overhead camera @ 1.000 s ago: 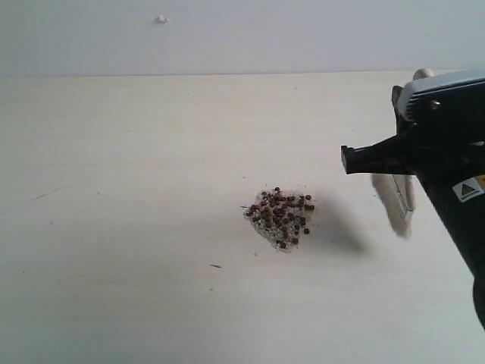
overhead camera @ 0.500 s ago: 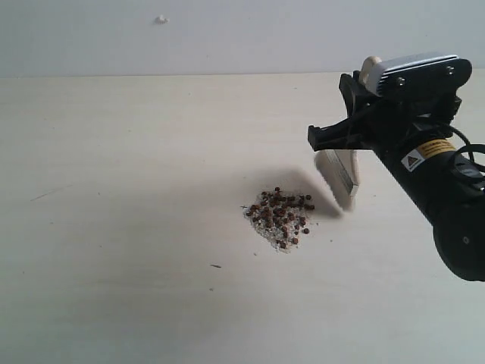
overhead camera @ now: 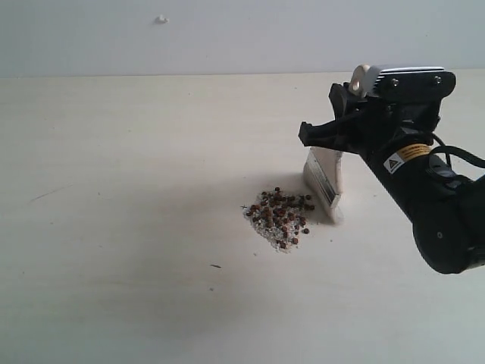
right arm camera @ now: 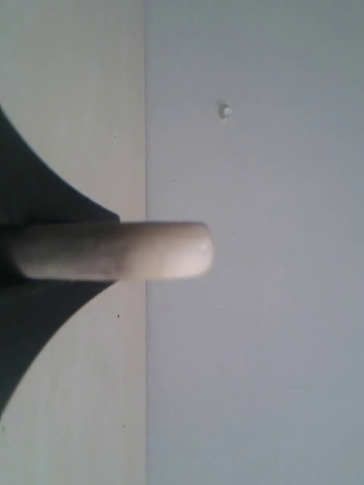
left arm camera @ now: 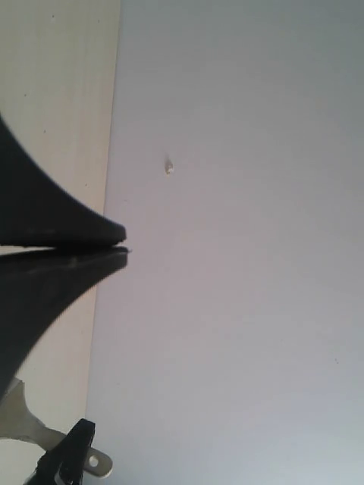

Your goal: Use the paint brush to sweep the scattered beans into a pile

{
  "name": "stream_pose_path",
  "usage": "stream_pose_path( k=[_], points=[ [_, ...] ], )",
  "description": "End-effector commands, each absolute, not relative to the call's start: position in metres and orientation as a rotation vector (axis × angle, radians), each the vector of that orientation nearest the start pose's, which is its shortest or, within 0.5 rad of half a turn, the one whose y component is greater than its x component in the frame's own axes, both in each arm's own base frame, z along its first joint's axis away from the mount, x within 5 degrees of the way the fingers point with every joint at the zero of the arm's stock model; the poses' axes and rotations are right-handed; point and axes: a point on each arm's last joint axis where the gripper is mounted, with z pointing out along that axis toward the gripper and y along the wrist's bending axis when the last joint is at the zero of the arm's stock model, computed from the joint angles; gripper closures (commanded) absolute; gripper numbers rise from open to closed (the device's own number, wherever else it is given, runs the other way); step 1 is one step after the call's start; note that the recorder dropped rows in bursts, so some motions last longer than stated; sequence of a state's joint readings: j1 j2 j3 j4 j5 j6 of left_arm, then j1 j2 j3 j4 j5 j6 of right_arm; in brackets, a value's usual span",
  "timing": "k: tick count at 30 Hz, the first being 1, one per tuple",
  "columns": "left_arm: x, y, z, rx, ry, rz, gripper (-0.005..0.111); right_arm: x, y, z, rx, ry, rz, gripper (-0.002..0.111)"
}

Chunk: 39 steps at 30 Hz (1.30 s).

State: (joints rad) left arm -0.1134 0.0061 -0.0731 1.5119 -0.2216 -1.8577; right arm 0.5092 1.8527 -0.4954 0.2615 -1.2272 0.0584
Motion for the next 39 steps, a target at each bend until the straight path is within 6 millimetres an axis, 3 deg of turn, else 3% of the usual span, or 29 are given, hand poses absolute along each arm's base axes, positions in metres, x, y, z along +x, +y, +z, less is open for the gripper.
stream_pose_path(
  k=[1,13,21,25,34,39],
  points=[
    [0.047,-0.025,0.237,0.020,1.428,-0.534,0.107,0.275,0.126,0.144,-0.016,1.642,0.377,0.108],
    [0.047,-0.025,0.237,0.020,1.428,-0.534,0.107,0.277,0.120,0.143,0.144,1.646,0.416,0.108],
    [0.047,-0.025,0.237,0.020,1.428,-0.534,0.107,0.277,0.119,0.146,0.124,1.638,0.395,0.108],
    [0.047,-0.025,0.237,0.020,1.428,-0.534,0.107,0.276,0.119,0.155,-0.001,1.607,0.282,0.108],
    [0.047,-0.025,0.237,0.020,1.428,-0.534,0.107,0.270,0.117,0.180,0.009,1.537,0.307,0.108],
    [0.047,-0.025,0.237,0.020,1.428,-0.534,0.107,0.261,0.100,0.203,0.084,1.603,0.246,0.108]
  ],
)
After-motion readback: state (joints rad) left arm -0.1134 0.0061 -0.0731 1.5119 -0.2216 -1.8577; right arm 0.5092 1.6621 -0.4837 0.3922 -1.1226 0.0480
